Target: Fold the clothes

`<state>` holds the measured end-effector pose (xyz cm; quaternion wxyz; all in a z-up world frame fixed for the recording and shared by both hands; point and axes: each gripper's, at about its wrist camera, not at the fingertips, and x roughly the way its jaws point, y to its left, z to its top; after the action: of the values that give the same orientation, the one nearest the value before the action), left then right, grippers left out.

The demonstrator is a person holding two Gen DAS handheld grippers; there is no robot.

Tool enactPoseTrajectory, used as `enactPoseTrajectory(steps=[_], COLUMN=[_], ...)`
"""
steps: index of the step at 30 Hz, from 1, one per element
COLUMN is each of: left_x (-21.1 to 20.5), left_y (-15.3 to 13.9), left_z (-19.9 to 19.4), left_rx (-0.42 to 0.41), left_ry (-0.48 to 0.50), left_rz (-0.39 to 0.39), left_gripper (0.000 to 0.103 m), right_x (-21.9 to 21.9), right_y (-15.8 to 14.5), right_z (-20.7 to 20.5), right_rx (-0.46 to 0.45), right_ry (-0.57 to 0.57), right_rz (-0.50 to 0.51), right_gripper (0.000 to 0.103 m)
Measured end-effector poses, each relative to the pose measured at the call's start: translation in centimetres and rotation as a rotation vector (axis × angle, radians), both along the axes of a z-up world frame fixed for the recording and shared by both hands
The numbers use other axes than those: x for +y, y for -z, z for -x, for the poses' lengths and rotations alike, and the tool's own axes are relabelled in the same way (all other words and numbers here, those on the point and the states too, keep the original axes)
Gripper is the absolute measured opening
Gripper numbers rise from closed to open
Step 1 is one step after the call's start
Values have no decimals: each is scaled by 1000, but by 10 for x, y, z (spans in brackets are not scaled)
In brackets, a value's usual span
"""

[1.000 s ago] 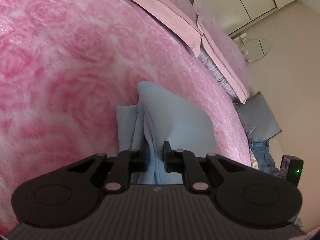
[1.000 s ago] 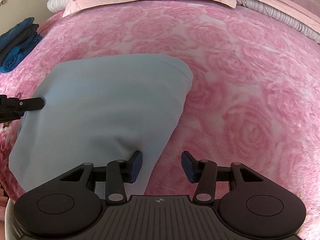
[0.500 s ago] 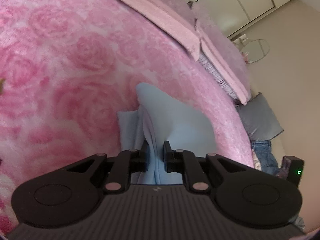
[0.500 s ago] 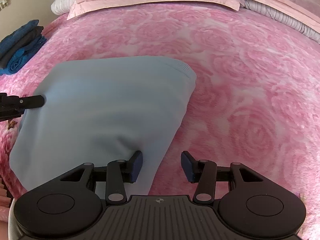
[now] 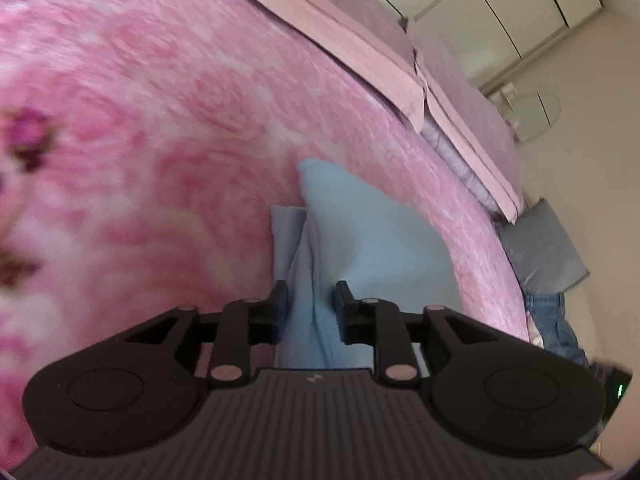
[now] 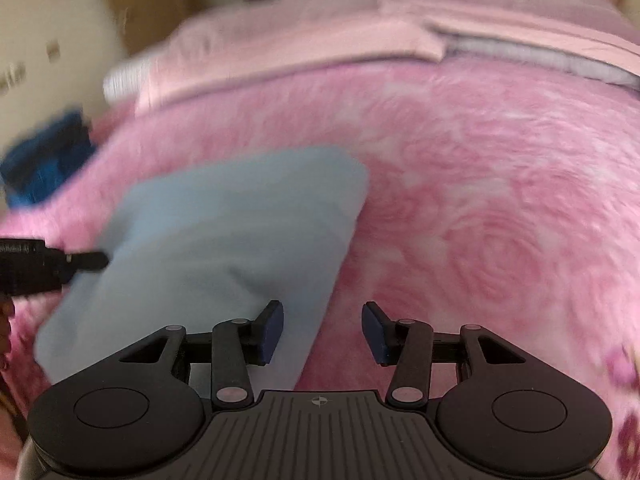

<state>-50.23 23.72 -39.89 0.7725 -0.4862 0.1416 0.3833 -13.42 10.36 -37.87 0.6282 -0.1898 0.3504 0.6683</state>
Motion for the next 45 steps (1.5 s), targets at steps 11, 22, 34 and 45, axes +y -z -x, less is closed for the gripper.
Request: enactPoseTrajectory(steps=[11,22,34,45], left_x=[-95,-86,-104,-119], left_y=[-3,20,24,-12], left_z=[37,23,26,34], left_rx=[-169,-159,-31,-24], left_ry=[-126,-198,-186,-194], left_rz=[110,112,-48,-97], left_gripper=[36,15,13,8], right_x=[-136,-115,-122,-135], right_y=[-16,11,53,-4], right_z=[34,78,134,65], right_rx=[-68,-212,-800,-253], right_ry=[-63,-101,-298,-151], right_rz=[-276,-238,-205,-215], right_gripper=[48,47,14,40])
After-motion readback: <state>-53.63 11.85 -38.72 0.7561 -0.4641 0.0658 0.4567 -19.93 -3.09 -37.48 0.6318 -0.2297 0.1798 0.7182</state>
